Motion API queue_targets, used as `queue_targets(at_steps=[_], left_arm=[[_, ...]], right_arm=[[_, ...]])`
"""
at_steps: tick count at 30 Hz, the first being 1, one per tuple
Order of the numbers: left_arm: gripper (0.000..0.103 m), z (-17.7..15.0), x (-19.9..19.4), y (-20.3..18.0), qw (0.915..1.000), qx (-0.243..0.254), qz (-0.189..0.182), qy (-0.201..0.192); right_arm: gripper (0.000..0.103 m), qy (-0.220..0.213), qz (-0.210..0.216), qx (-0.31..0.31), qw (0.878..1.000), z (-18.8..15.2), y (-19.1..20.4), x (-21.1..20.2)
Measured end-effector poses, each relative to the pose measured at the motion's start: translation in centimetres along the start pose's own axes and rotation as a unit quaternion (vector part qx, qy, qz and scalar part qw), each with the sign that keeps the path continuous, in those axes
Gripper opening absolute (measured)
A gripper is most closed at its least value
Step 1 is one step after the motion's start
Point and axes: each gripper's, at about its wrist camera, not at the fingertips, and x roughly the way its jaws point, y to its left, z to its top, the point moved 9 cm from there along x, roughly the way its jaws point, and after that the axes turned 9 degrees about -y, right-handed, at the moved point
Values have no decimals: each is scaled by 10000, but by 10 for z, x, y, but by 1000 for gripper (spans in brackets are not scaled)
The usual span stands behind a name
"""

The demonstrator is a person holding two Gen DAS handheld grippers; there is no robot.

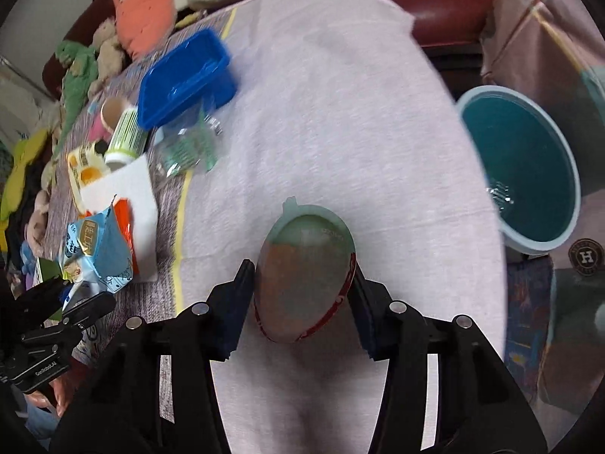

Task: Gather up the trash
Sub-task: 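Grasp the white plastic lid with the right tool while the left tool lifts the wrapper, then drop the lid and wrapper into the teal bin, opening both tools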

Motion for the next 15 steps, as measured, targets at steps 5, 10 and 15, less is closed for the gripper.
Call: queue_targets(at_steps=[5, 10, 15], left_arm=[[35, 18, 19, -26, 10000, 27, -64, 59], [35, 39, 42, -57, 9996, 188, -155, 160], [35, 64, 65, -93, 9986, 363, -319, 209]], right_arm=[[47, -244, -11, 185, 9995, 19, -32, -19], [47, -533, -50, 418, 9977, 39, -71, -39], [47, -851, -166, 694, 9938, 62, -117, -62]])
